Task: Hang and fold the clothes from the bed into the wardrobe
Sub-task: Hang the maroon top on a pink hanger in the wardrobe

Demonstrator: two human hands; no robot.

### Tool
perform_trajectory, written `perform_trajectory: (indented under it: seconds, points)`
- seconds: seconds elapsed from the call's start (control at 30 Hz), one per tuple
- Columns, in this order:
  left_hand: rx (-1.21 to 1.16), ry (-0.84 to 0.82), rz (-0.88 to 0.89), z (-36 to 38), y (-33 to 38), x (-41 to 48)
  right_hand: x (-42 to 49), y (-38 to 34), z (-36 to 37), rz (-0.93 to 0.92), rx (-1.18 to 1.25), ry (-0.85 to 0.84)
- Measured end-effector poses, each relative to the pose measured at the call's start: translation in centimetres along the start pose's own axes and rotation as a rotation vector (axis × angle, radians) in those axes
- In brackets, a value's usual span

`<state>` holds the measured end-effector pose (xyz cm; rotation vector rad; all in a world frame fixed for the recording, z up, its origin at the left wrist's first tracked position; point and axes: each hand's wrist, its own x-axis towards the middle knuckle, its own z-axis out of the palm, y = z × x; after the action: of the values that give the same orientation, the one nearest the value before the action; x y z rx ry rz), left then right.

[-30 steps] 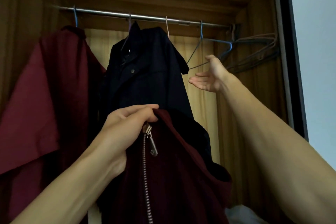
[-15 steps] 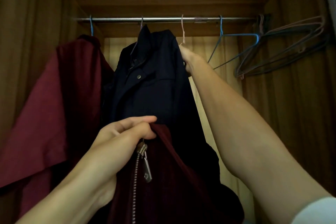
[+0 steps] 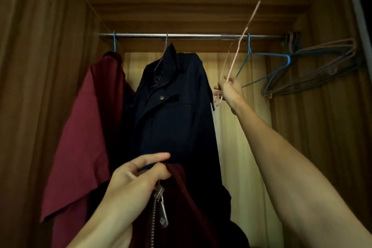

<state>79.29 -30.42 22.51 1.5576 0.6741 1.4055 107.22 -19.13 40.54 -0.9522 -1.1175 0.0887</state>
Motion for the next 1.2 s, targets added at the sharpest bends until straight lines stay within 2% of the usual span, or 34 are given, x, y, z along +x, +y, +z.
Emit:
perform_trajectory:
  seconds: [0.23,0.37,0.6,0.67,0.77,0.87,1.03,1.13,1.2]
  points:
    - [-0.045,-0.053,-0.059,-2.2,-0.4,-3.5,-8.5,0.5,-4.7,0.026,-0.091,-0.166]
    - [-0.080,-0.085,-0.109,-3.6,-0.8,-6.1,-15.0,-0.2,-7.1,0.135,-0.022,-0.209]
    - [-0.157,-0.158,-0.262,-5.4,-3.0,-12.3,-30.6,-1.4,-10.1,0.236,-0.107,-0.276]
    - [-0.169,-0.196,-0.307,-5.5,-3.9,-14.2,-34.8,-1.5,-10.6,0.311,-0.068,-0.241]
    - [-0.176,-0.211,-0.395,-5.3,-5.0,-16.7,-38.2,-1.5,-11.2,0.350,0.018,-0.087]
    - [-0.156,-0.200,-0.473,-4.5,-6.6,-18.6,-40.3,-2.0,-11.8,0.306,-0.102,0.054]
    - [-0.176,-0.217,-0.621,-3.0,-9.1,-21.8,-45.0,-2.5,-15.5,0.402,-0.080,0.113]
    - [-0.178,-0.231,-0.678,-1.8,-10.1,-23.6,-47.9,-3.4,-18.7,0.391,-0.072,0.076]
    - [-0.173,-0.245,-0.702,-0.8,-10.4,-24.9,-49.4,-4.3,-20.7,0.394,-0.117,0.121]
